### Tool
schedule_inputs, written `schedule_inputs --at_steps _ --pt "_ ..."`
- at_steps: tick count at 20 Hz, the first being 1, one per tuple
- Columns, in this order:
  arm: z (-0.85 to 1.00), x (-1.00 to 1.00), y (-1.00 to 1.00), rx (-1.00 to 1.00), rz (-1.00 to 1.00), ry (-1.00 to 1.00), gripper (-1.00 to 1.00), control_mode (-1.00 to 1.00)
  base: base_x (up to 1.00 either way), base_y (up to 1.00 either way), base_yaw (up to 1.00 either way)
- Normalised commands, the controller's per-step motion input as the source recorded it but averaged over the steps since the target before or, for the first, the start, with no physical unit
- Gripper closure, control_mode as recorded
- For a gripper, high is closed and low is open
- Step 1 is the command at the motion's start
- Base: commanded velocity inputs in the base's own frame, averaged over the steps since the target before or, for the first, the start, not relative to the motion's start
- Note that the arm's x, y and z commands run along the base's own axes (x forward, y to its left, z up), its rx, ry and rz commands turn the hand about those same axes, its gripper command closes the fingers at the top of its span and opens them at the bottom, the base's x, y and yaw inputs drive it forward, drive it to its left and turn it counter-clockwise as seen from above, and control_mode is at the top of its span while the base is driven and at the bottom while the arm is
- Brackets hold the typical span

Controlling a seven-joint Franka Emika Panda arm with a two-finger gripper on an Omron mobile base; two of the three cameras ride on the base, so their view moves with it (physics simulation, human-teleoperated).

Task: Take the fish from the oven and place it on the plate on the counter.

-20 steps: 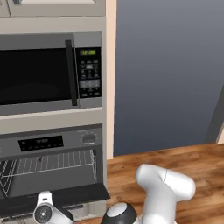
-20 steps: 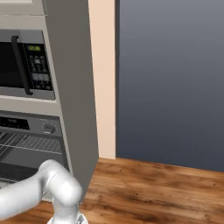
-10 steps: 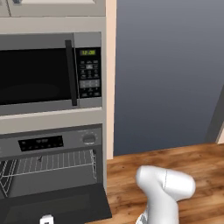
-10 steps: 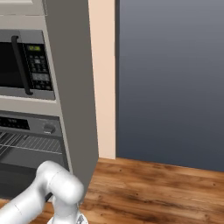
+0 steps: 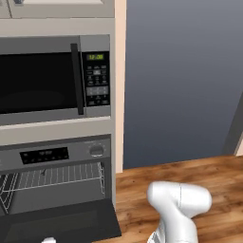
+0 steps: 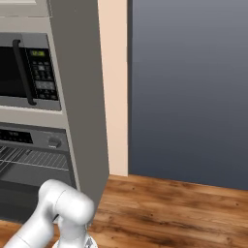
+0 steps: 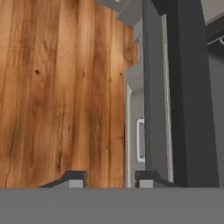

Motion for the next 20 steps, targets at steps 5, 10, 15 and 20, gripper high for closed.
schedule_inputs --at_steps 5,10,15,20 --pt "0.57 -0.46 0.00 0.02 0.01 -0.02 -1.00 -1.00 0.00 0.00 0.00" --pt "0.85 -0.28 0.00 0.06 0.02 -0.08 -1.00 -1.00 0.00 0.00 0.00" --pt "0.95 -0.19 0.00 0.08 0.05 -0.13 -1.00 -1.00 0.00 0.00 0.00" --pt "1.00 -0.03 0.00 0.09 0.04 -0.10 -1.00 -1.00 0.00 0.00 0.00"
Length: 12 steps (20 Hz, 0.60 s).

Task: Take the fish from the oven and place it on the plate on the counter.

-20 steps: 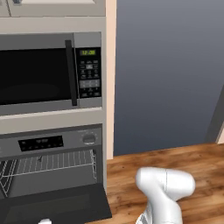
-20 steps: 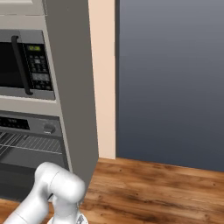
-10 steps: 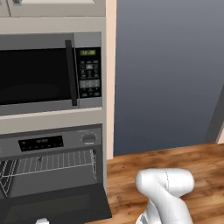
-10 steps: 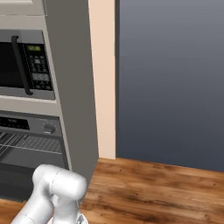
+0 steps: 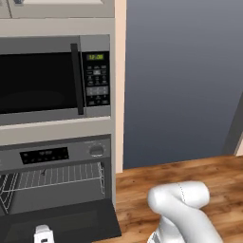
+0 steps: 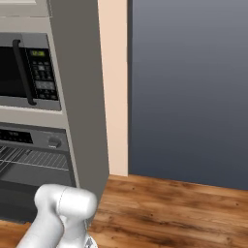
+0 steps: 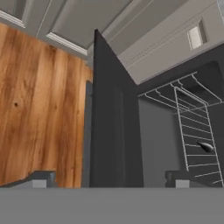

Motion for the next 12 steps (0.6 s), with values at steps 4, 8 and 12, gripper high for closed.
schedule_inputs --at_steps 4,8,12 --pt "0.86 0.02 0.03 0.07 0.01 -0.04 -1.00 -1.00 0.00 0.00 0.00" --pt "0.53 0.30 0.03 0.02 0.00 0.00 -1.00 -1.00 0.00 0.00 0.00" --pt "0.14 0.62 0.00 0.00 0.00 0.00 -1.00 -1.00 0.00 0.00 0.00"
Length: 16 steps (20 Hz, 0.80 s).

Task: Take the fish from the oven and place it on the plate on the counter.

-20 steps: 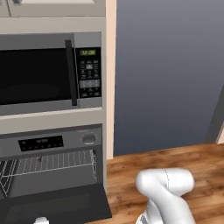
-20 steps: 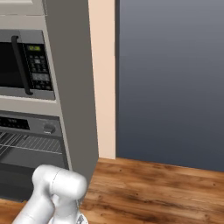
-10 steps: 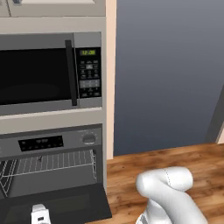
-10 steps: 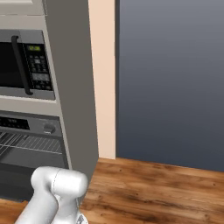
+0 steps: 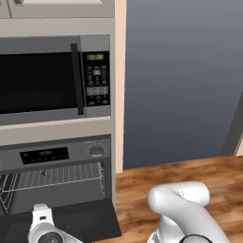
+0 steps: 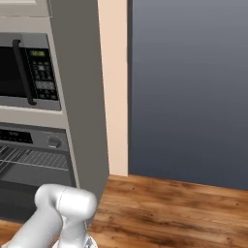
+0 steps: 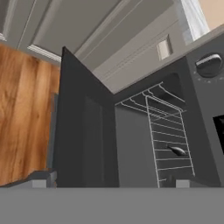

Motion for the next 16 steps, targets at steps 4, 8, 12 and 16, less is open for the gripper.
schedule_inputs --at_steps 4,8,12,16 --pt "-0.13 0.96 0.00 0.00 0.00 0.03 -1.00 -1.00 0.00 0.00 0.00" --pt "-0.36 0.76 0.00 0.00 0.00 0.00 -1.00 -1.00 0.00 0.00 0.00" --pt "-0.48 0.39 0.00 0.00 -0.01 0.00 -1.00 -1.00 0.00 0.00 0.00" --pt "-0.55 0.18 0.02 -0.04 -0.07 0.01 -1.00 -1.00 0.00 0.00 0.00"
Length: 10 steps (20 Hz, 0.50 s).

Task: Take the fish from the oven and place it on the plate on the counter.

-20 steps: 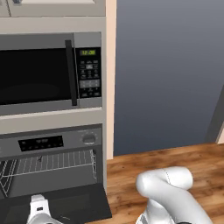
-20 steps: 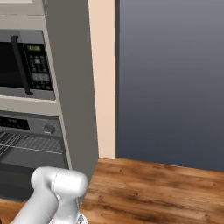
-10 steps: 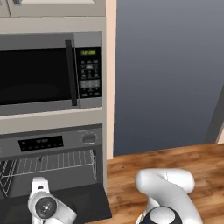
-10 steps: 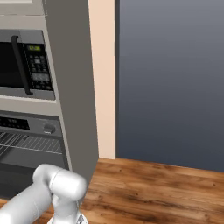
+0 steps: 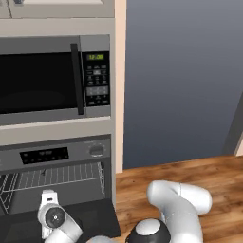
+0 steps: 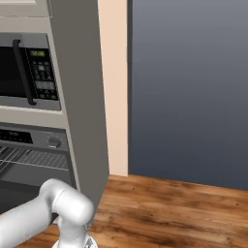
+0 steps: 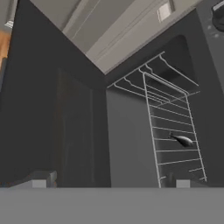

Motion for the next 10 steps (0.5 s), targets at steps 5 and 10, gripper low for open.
schedule_inputs --at_steps 5,10 --pt "-0.47 0.27 0.02 -0.06 -0.04 0.00 -1.00 -1.00 0.00 0.00 0.00" --pt "-0.30 0.25 0.04 -0.08 -0.02 0.00 -1.00 -1.00 0.00 0.00 0.00"
